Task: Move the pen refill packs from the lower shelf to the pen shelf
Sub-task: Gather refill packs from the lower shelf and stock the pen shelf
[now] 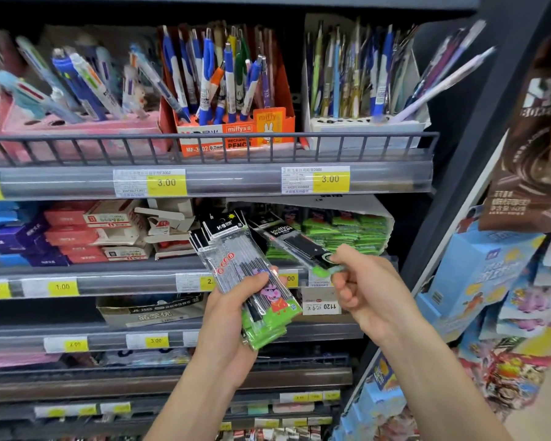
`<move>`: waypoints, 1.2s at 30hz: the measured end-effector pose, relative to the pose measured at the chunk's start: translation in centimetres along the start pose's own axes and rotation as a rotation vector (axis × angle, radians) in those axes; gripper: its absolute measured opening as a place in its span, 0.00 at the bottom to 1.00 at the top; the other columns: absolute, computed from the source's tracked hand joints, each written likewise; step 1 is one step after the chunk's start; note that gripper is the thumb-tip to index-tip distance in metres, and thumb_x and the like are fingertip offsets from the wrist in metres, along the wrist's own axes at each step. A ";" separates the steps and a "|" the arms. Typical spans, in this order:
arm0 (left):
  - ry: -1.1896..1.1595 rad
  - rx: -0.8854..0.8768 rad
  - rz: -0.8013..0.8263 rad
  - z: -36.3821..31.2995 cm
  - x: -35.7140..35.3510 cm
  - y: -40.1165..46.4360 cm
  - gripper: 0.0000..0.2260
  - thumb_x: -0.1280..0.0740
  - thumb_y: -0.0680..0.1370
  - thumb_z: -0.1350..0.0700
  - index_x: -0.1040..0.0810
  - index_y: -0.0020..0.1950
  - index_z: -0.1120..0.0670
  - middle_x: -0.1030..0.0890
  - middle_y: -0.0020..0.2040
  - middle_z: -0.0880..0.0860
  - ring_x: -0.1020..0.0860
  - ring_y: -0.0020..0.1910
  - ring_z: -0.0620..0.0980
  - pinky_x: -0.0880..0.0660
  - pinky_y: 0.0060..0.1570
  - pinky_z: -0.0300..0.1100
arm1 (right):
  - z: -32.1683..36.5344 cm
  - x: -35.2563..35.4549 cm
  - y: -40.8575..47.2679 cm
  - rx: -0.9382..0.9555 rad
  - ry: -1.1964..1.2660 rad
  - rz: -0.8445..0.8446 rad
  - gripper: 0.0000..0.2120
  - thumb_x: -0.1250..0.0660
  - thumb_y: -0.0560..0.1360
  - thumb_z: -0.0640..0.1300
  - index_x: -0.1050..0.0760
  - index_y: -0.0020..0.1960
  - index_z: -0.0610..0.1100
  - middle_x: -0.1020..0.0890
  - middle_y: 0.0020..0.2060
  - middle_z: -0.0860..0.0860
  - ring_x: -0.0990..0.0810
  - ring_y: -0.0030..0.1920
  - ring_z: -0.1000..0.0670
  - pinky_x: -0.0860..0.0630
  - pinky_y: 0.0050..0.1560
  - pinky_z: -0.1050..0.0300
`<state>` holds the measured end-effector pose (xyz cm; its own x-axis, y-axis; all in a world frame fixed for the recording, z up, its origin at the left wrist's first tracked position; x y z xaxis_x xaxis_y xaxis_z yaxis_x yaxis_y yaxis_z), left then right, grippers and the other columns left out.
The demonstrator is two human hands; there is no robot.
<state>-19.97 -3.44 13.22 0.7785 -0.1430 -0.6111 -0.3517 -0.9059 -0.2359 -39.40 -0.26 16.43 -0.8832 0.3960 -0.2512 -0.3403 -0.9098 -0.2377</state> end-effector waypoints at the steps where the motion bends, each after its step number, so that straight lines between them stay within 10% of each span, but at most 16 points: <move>1: -0.003 0.003 0.003 0.0 0.0 0.0 0.28 0.23 0.68 0.58 0.20 0.68 0.61 0.14 0.59 0.65 0.12 0.49 0.62 0.16 0.38 0.51 | 0.2 0.0 0.1 0.003 0.006 -0.009 0.18 0.29 0.72 0.43 0.21 0.24 0.49 0.24 0.26 0.47 0.32 0.22 0.53 0.37 0.19 0.62; 21: 0.011 0.016 -0.027 0.2 0.4 0.1 0.30 0.21 0.66 0.56 0.20 0.69 0.58 0.13 0.58 0.62 0.12 0.49 0.60 0.16 0.39 0.50 | 2.9 -1.0 1.8 -0.010 0.071 -0.145 0.08 0.30 0.73 0.39 0.26 0.36 0.43 0.24 0.25 0.48 0.30 0.22 0.54 0.35 0.19 0.64; 36: 0.000 0.030 -0.029 0.4 0.8 -0.2 0.31 0.21 0.65 0.56 0.20 0.68 0.56 0.13 0.58 0.61 0.12 0.50 0.60 0.16 0.40 0.50 | 2.2 3.2 0.9 0.100 -0.065 -0.239 0.17 0.30 0.69 0.43 0.24 0.22 0.48 0.25 0.23 0.48 0.33 0.21 0.54 0.38 0.18 0.62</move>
<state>-19.49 -3.24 12.53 0.7888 -0.1169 -0.6034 -0.3440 -0.8975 -0.2759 -43.28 -0.04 17.50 -0.7919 0.5950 -0.1374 -0.5689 -0.8006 -0.1879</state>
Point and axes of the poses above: each hand's wrist, its own y-axis towards the middle knuckle, its own x-axis out of the back of the hand, z = x × y, the point moved 1 cm from there along y, towards the middle knuckle
